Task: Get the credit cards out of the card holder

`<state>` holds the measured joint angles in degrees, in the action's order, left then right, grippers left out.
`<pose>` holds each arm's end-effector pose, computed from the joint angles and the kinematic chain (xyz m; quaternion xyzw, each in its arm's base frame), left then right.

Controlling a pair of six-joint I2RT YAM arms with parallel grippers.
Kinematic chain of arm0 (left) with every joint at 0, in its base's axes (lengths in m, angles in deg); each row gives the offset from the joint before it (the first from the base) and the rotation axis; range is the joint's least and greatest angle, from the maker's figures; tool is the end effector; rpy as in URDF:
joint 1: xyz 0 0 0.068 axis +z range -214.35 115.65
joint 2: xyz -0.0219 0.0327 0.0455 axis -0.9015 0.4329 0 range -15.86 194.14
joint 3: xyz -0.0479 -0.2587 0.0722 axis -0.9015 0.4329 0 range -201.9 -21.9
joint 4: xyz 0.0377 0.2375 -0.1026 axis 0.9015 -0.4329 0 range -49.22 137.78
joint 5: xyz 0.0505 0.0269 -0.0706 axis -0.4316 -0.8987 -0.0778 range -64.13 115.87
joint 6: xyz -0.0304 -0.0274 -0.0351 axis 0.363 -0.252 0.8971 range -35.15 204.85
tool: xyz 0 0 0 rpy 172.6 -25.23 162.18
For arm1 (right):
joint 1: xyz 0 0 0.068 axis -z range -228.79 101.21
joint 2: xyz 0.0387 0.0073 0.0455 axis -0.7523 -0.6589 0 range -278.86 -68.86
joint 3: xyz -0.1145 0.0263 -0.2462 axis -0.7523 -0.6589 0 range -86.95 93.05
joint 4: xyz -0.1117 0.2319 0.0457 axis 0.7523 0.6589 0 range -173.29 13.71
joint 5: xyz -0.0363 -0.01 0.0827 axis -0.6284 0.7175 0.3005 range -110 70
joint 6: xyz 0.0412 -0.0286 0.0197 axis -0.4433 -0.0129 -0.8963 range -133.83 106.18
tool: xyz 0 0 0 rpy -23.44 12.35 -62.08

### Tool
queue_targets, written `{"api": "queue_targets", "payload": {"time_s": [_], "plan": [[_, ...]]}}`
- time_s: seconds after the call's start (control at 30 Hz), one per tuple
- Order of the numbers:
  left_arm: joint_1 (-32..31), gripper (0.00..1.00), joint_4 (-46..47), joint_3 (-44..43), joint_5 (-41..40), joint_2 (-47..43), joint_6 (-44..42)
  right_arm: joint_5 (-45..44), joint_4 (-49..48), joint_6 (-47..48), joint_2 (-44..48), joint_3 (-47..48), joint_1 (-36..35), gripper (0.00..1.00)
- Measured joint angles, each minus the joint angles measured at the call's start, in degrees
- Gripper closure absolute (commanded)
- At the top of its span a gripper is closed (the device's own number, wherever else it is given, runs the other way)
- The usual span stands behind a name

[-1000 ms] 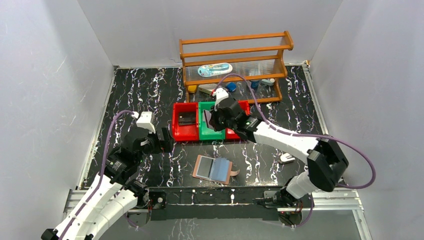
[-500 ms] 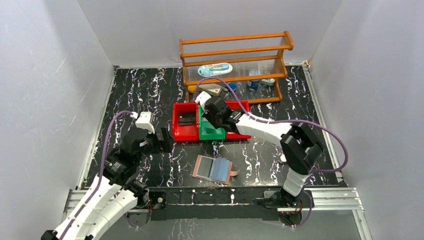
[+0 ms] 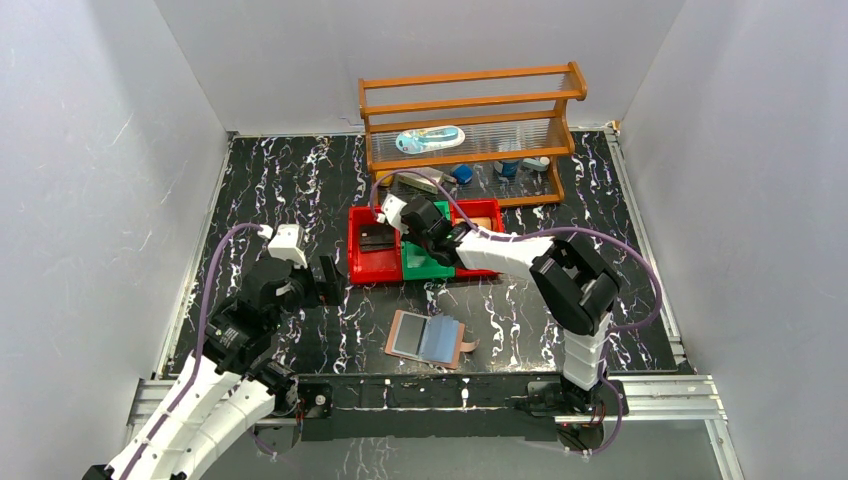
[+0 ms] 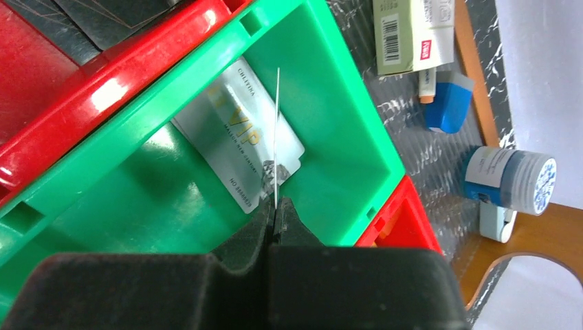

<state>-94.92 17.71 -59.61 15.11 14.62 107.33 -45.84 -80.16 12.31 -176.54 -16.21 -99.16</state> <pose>0.1140 -0.0596 0.2955 0.0068 0.8310 -0.1760 0.5276 0.2754 0.3083 0.1975 -0.4730 0.7523 -0.1119 0.4447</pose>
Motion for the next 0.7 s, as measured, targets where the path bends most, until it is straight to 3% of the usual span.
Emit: {"api": "queue_targets", "payload": {"time_s": [0.3,0.63,0.7], "plan": [[0.0,0.02,0.0,0.3,0.0,-0.7,0.0,1.3,-3.2,7.5,-2.5,0.2,0.0,0.97],[0.0,0.02,0.0,0.5,-0.4,-1.8,0.0,5.1,-1.7,8.9,-4.9,2.8,0.1,0.66],[0.0,0.02,0.0,0.5,-0.4,-1.8,0.0,5.9,-0.9,8.6,-4.9,2.8,0.1,0.65]]}}
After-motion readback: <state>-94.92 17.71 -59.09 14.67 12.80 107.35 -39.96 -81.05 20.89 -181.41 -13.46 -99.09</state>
